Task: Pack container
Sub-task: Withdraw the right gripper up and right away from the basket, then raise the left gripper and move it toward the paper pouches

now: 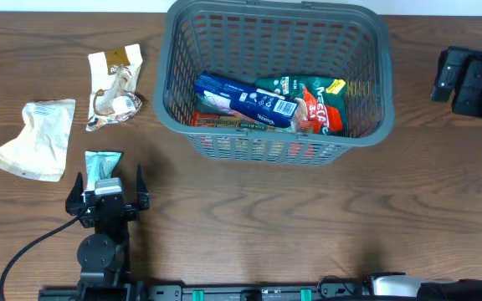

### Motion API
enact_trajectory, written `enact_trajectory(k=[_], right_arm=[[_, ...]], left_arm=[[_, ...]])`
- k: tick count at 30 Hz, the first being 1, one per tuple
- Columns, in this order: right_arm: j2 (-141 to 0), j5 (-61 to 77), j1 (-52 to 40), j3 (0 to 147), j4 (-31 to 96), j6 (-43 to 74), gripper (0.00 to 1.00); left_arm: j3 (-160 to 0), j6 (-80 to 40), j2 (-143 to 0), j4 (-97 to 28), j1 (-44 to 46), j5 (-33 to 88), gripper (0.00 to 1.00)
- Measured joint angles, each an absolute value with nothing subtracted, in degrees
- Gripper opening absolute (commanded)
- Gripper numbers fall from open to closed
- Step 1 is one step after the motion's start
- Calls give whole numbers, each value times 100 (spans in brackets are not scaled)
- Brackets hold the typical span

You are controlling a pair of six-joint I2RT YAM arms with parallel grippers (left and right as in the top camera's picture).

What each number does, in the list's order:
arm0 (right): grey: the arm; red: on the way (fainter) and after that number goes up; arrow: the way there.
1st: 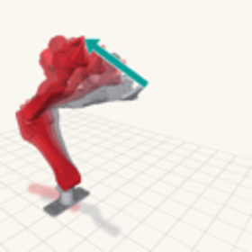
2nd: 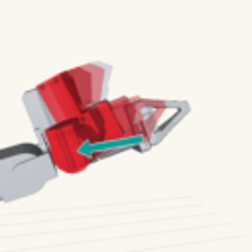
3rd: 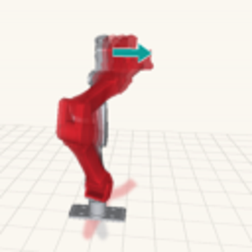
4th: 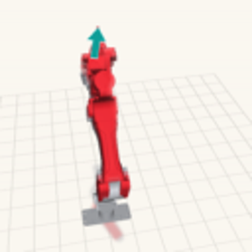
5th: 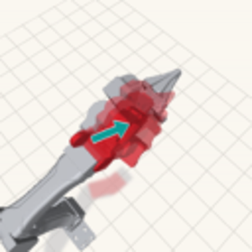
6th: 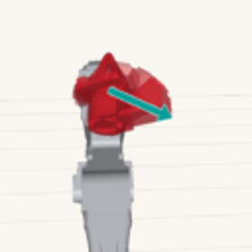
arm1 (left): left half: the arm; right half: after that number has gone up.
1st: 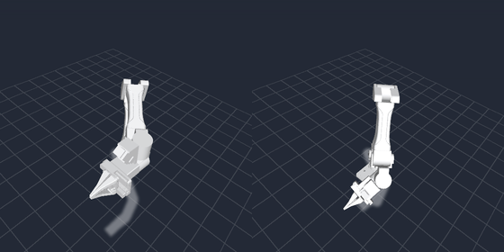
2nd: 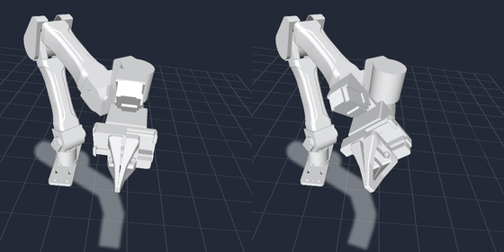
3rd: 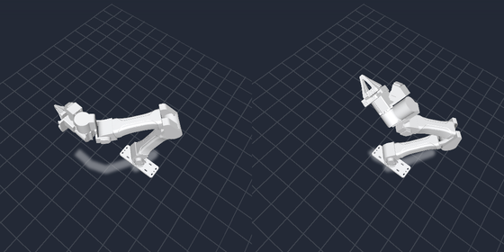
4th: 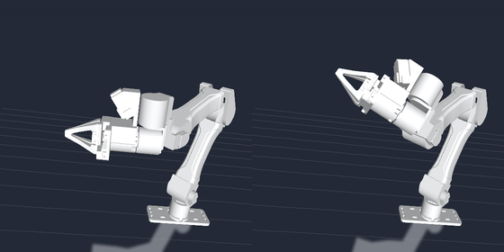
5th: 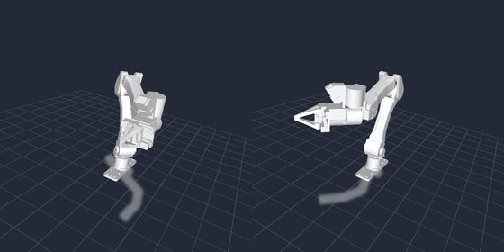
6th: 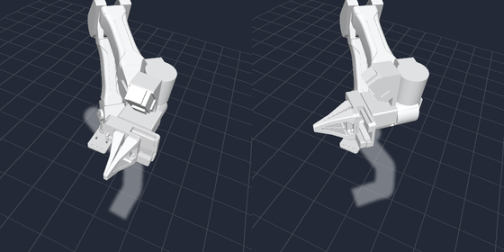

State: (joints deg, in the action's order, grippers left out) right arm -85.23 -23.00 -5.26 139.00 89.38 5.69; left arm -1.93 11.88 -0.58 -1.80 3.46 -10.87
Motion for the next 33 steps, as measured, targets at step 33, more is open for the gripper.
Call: enact_trajectory(k=[33], right_arm=[[-8523,-2314,-517,13900,8952,572,99]], left_arm=[[-7251,598,-6453,-3041,346,-611,99]])
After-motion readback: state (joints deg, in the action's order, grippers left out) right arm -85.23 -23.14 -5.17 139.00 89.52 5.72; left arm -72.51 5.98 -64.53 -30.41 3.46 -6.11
